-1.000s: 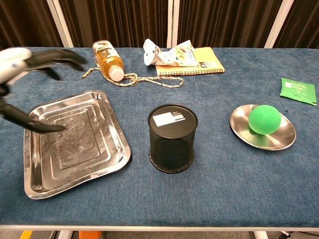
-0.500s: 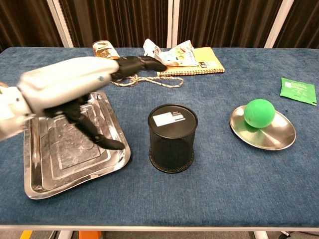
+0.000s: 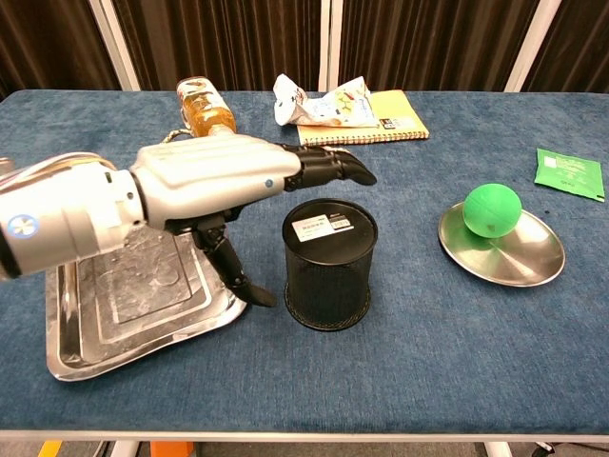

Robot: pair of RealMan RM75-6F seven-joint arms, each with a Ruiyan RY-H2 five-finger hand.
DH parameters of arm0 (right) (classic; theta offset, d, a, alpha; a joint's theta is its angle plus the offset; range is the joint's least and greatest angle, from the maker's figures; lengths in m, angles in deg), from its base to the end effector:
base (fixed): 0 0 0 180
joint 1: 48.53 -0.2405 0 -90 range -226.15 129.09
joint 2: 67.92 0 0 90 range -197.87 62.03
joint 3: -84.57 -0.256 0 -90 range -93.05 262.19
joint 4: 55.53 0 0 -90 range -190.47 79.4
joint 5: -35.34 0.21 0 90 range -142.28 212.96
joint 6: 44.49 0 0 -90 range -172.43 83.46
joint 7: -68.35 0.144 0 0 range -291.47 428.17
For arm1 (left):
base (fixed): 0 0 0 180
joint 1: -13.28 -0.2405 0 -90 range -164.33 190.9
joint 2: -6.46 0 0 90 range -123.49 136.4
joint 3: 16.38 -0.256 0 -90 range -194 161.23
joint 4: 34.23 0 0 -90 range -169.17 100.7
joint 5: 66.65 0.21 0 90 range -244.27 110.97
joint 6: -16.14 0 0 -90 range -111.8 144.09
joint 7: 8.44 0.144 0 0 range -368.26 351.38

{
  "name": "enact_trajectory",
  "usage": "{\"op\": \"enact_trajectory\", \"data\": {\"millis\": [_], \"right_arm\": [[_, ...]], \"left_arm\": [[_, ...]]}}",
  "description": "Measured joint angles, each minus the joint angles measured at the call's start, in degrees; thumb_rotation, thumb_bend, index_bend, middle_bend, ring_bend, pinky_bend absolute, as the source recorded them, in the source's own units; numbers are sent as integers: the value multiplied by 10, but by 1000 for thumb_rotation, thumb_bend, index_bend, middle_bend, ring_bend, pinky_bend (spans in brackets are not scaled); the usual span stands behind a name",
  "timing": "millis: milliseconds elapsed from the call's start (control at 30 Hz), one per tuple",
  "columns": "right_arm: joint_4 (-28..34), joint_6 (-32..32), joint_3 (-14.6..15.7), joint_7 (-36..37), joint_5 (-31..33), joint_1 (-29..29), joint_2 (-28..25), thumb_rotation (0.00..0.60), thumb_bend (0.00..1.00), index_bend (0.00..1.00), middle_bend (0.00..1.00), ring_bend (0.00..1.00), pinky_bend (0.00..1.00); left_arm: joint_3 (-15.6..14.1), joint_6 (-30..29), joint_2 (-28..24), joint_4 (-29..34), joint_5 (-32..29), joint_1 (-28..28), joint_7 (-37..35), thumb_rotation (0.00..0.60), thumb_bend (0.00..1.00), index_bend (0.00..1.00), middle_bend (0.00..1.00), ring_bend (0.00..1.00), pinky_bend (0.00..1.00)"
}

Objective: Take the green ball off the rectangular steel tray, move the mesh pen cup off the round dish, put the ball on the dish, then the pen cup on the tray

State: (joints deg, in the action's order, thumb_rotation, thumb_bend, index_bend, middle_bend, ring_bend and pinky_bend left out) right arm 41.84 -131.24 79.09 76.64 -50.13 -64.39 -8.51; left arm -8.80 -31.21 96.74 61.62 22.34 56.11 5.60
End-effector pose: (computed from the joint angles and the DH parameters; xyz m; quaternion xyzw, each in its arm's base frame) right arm -0.2529 -0.2418 0.1874 0.5865 -0.3543 0.5091 0.5210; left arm -0.0663 0.2596 -0.0501 -0.8418 -0.2783 -0.4200 0.1937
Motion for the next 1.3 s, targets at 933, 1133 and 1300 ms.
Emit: {"op": "enact_trajectory", "data": {"millis": [933, 1133, 1300], "right_arm": [[-2, 43, -9, -18, -9, 1, 17, 600, 0, 0, 0, 0, 33], [0, 54, -7, -27, -15, -1, 25, 600, 0, 0, 0, 0, 33], [1, 65, -6, -33, -14, -5, 33, 600, 0, 0, 0, 0, 33]], "left_arm": [[-1, -125, -49, 28, -27, -25, 12, 600, 238, 340, 357, 238, 428], [-35, -139, -88, 31, -74, -72, 27, 600, 237, 341, 357, 238, 427], [-52, -143, -88, 9, -106, -94, 29, 600, 237, 340, 357, 238, 427]]}}
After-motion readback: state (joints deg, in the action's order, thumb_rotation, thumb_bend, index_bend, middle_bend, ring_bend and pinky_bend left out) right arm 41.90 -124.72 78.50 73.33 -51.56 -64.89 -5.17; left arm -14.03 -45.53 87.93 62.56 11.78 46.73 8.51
